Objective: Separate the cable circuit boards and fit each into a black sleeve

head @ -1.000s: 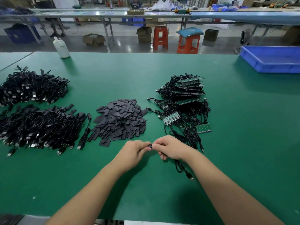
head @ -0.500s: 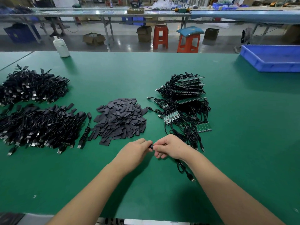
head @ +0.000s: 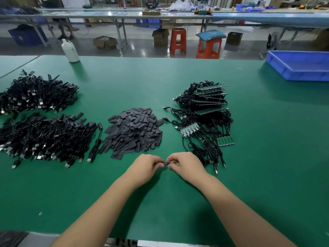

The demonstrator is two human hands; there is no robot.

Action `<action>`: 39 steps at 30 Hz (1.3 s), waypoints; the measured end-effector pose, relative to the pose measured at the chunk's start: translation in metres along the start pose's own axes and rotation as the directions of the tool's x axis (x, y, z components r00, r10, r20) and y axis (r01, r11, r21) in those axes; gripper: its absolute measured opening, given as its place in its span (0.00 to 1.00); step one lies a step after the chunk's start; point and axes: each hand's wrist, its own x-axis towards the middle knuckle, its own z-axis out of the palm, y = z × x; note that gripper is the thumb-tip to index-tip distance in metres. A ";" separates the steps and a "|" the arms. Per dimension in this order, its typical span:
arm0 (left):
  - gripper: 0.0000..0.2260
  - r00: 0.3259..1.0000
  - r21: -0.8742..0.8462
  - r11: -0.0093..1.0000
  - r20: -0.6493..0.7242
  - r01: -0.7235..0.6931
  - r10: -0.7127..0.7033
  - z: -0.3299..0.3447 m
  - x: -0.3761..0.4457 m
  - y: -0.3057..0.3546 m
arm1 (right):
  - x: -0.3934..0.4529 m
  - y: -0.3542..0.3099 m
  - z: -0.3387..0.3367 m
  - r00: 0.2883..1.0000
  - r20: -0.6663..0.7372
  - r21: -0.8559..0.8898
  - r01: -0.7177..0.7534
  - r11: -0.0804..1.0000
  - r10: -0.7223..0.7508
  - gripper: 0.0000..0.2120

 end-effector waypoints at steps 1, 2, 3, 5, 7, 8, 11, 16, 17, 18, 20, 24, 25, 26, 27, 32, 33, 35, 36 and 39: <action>0.11 1.000 0.018 1.000 -0.010 0.003 -0.003 0.000 0.000 0.000 | 0.001 0.000 0.002 0.998 0.041 0.108 -0.043 0.993 0.038 0.11; 0.11 1.000 0.040 0.999 -0.020 0.005 -0.004 -0.001 0.000 0.000 | 0.002 -0.001 0.003 0.994 0.085 0.219 -0.088 0.972 0.071 0.12; 0.11 0.999 0.062 0.998 -0.034 -0.001 0.003 -0.002 0.000 0.000 | 0.002 -0.002 0.004 0.988 0.128 0.318 -0.127 0.940 0.090 0.12; 0.10 0.997 0.076 0.997 -0.072 -0.024 0.030 -0.003 -0.002 0.000 | 0.002 -0.002 0.003 0.975 0.195 0.462 -0.188 0.867 0.108 0.09; 0.11 0.990 0.044 0.998 -0.131 -0.043 0.048 -0.003 -0.004 0.001 | 0.002 -0.004 0.002 0.966 0.232 0.546 -0.224 0.807 0.112 0.10; 0.13 0.986 0.028 0.999 -0.161 -0.042 0.046 -0.004 -0.004 0.002 | 0.002 -0.005 0.002 0.963 0.245 0.587 -0.238 0.774 0.110 0.11; 0.19 0.980 -0.041 0.999 -0.199 0.010 -0.018 -0.004 -0.004 0.001 | 0.003 -0.011 0.004 0.959 0.252 0.695 -0.271 0.666 0.128 0.12; 0.17 0.994 0.148 0.987 -0.106 0.055 -0.039 -0.001 -0.001 -0.008 | 0.005 -0.016 0.013 0.952 0.266 0.728 -0.303 0.615 0.153 0.16; 0.17 0.996 0.225 0.973 -0.081 0.053 -0.035 0.000 0.000 -0.009 | 0.006 -0.018 0.015 0.950 0.269 0.723 -0.307 0.619 0.157 0.17; 0.19 0.998 0.298 0.953 -0.052 0.054 -0.040 0.002 0.001 -0.010 | 0.006 -0.019 0.017 0.949 0.270 0.715 -0.310 0.626 0.162 0.17; 0.27 0.998 0.397 0.916 0.011 0.052 -0.061 0.008 0.002 -0.012 | 0.007 -0.021 0.020 0.948 0.268 0.692 -0.312 0.651 0.170 0.18; 0.35 0.998 0.469 0.883 0.038 0.033 -0.057 0.016 -0.001 -0.015 | 0.009 -0.025 0.025 0.948 0.264 0.625 -0.307 0.718 0.176 0.17; 0.36 0.999 0.461 0.887 0.021 0.026 -0.040 0.016 -0.002 -0.015 | 0.009 -0.026 0.025 0.946 0.269 0.627 -0.314 0.713 0.181 0.17; 0.36 0.999 0.430 0.902 -0.020 0.033 -0.027 0.015 -0.004 -0.016 | 0.010 -0.026 0.025 0.943 0.276 0.646 -0.327 0.690 0.188 0.16; 0.35 0.995 0.370 0.928 -0.097 0.050 -0.015 0.013 -0.006 -0.017 | 0.011 -0.026 0.024 0.939 0.285 0.679 -0.340 0.651 0.193 0.15; 0.22 0.796 0.238 0.948 -0.605 0.211 -0.025 -0.028 -0.013 -0.070 | 0.010 -0.014 0.019 0.932 0.312 0.819 -0.362 0.446 0.183 0.09; 0.20 0.784 0.271 0.918 -0.617 0.289 -0.065 -0.041 -0.014 -0.089 | 0.010 -0.011 0.019 0.931 0.312 0.838 -0.363 0.406 0.189 0.09; 0.17 0.792 0.335 0.828 -0.579 0.450 -0.196 -0.065 -0.015 -0.125 | 0.009 -0.004 0.019 0.929 0.308 0.870 -0.363 0.333 0.207 0.08; 0.16 0.797 0.359 0.781 -0.537 0.511 -0.275 -0.074 -0.015 -0.141 | 0.010 -0.003 0.020 0.928 0.306 0.877 -0.362 0.315 0.213 0.08; 0.18 0.790 0.440 0.658 -0.380 0.611 -0.480 -0.088 -0.011 -0.181 | 0.010 -0.002 0.022 0.928 0.311 0.860 -0.367 0.353 0.207 0.08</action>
